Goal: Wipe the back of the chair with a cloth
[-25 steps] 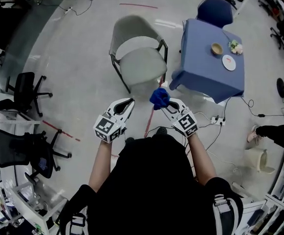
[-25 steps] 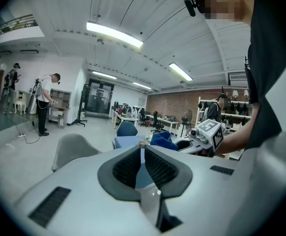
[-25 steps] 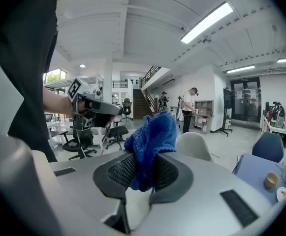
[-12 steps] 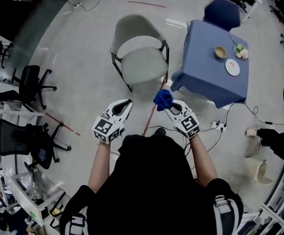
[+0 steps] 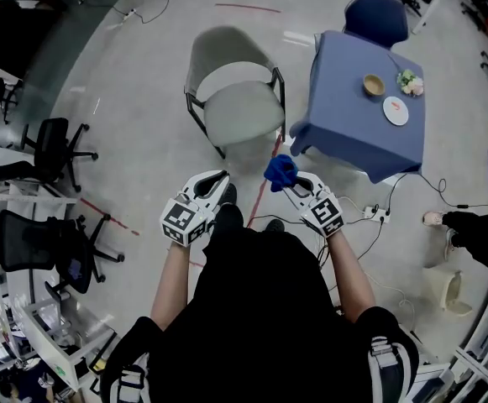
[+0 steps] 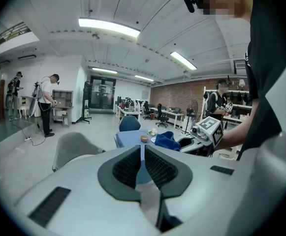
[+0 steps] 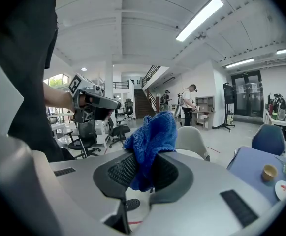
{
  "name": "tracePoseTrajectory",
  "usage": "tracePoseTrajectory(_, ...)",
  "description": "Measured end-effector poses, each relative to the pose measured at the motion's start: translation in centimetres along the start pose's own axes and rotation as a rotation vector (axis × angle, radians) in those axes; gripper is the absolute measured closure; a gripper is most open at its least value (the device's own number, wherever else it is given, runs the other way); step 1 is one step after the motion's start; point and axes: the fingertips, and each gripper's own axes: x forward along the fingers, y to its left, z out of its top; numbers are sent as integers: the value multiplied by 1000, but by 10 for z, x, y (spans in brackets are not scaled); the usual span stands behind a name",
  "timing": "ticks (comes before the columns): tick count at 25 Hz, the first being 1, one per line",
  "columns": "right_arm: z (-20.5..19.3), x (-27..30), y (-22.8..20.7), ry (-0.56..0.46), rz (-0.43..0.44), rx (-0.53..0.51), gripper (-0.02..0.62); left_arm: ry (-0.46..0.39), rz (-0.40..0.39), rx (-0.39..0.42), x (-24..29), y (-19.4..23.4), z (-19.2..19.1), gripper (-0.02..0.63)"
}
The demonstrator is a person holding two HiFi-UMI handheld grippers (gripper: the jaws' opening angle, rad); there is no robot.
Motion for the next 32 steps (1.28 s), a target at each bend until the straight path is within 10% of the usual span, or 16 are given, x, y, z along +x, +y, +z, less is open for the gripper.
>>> tracePoseTrajectory(16,10,24,-27,-21,-68,-12,512,-28,-73,31,40,32,12,563)
tracePoseTrajectory(32,64,170,-102,13,-95,17,512,-23,-88,-4,78,210,40,563)
